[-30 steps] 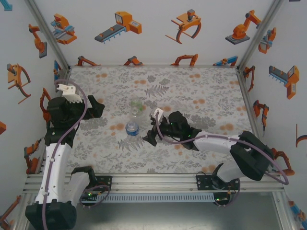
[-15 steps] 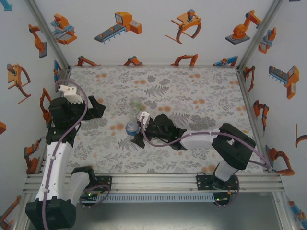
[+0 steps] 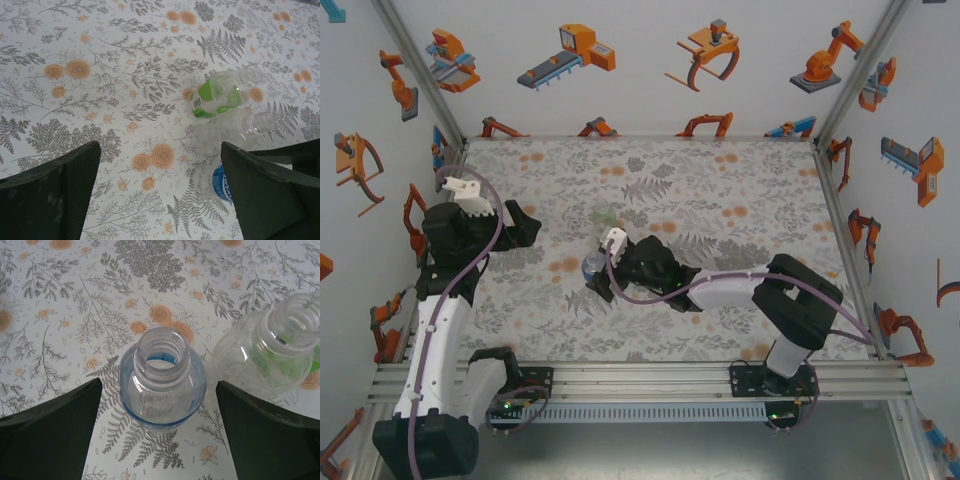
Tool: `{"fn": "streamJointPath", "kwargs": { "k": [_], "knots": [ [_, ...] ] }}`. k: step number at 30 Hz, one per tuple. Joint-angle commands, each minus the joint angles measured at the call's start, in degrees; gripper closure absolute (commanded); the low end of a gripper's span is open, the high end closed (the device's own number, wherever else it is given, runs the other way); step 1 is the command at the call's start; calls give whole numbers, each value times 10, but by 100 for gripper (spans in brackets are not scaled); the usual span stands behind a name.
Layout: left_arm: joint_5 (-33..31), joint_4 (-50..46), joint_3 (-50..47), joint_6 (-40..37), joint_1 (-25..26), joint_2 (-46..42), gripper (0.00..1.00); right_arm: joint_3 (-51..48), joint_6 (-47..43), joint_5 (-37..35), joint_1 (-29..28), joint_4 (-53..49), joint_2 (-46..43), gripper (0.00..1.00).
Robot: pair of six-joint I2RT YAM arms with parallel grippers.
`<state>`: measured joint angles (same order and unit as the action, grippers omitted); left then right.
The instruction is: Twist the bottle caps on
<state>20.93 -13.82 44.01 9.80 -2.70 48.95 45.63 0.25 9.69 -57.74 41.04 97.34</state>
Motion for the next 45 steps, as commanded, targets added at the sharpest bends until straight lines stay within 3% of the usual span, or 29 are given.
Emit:
{"fn": "streamJointPath", "kwargs": {
  "k": [1,16,21,29,35,45],
  "knots": [
    [15,3,9,5,0,6,3,23,7,2,-3,18,17,17],
    [19,3,12,1,0,6,3,55,11,14,-2,5,52,20],
    [20,16,11,12,-1,9,3,51,9,14,-3,3,54,28],
    [11,-3,28,37,-2,22,3,41,10,13,-6,-40,9,49],
    [18,0,28,35,-2,20,3,20,20,5,-8,-76,-40,53],
    [123,17,23,1,33,-7,2,12,28,-4,-8,-185,-119,54]
  ]
}}
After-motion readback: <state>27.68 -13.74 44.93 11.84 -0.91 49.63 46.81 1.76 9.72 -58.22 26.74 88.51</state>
